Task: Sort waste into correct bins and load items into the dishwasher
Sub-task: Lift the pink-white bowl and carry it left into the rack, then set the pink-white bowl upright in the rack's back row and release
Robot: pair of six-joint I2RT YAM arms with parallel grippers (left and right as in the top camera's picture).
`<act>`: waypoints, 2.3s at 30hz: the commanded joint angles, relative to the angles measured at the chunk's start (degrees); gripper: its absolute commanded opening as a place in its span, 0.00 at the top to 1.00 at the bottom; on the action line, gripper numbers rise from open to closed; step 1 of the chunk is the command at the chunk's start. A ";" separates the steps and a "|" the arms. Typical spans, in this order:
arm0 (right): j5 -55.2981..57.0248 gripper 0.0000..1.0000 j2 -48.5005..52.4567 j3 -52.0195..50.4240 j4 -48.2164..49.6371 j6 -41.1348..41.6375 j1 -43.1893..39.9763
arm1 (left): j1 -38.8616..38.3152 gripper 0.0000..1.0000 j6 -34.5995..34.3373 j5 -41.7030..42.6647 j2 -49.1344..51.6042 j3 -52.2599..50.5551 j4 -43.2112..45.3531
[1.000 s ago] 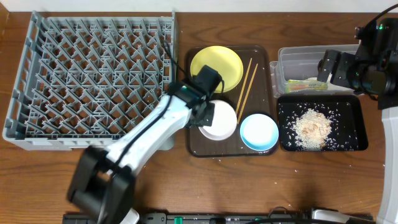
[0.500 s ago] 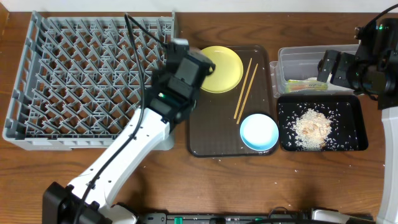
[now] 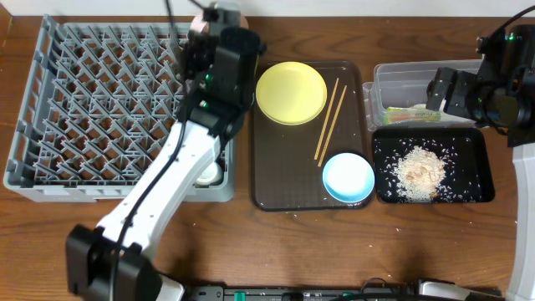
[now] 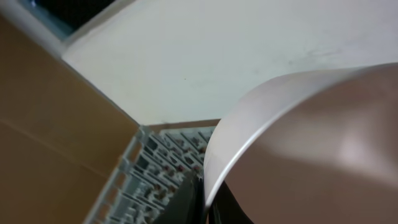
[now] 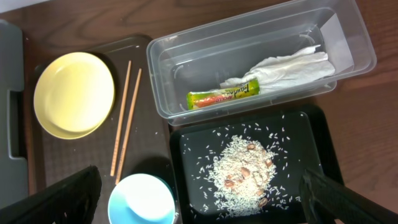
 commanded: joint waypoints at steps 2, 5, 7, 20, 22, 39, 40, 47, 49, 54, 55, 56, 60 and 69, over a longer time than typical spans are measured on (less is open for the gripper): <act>0.31 0.01 0.02 -0.09 -0.02 -0.02 -0.09 | 0.04 0.93 6.88 -2.49 4.28 8.02 -3.48; 0.31 0.01 0.02 -0.09 -0.04 -0.02 -0.09 | 0.22 0.92 6.91 -1.97 6.95 13.20 -8.57; 0.31 0.01 0.02 -0.09 -0.04 -0.02 -0.09 | 0.33 0.92 6.91 -0.66 8.44 16.15 -12.02; 0.31 0.01 0.02 -0.09 -0.02 -0.02 -0.09 | 5.11 0.93 7.10 1.42 14.27 20.63 -11.96; 0.31 0.01 0.02 -0.09 -0.02 -0.02 -0.09 | 6.73 0.92 7.08 1.42 15.65 20.63 -9.51; 0.31 0.01 0.02 -0.09 -0.02 -0.02 -0.09 | 11.19 0.92 14.91 -8.13 31.08 20.63 9.20; 0.31 0.01 0.02 -0.09 -0.02 -0.02 -0.09 | 11.23 0.93 15.08 -9.09 31.91 20.63 10.14; 0.31 0.01 0.02 -0.09 -0.04 -0.02 -0.09 | 11.41 0.92 15.08 -11.43 34.82 20.63 15.34; 0.31 0.01 0.02 -0.09 -0.02 -0.02 -0.09 | 11.41 0.92 15.04 -11.43 35.36 20.63 15.91; 0.31 0.01 0.02 -0.09 -0.04 -0.02 -0.09 | 11.41 0.92 15.06 -11.45 36.28 20.63 17.35; 0.31 0.01 0.02 -0.09 -0.04 -0.02 -0.09 | 11.41 0.93 15.04 -11.43 36.33 20.63 17.38; 0.31 0.01 0.02 -0.09 -0.04 -0.02 -0.09 | 11.41 0.92 15.06 -11.43 36.44 20.61 17.35; 0.31 0.01 0.02 -0.09 -0.02 -0.02 -0.09 | 11.41 0.93 15.06 -11.43 36.74 20.50 17.33; 0.31 0.01 0.02 -0.09 -0.02 -0.02 -0.09 | 11.06 0.92 15.04 -10.82 36.79 17.90 17.27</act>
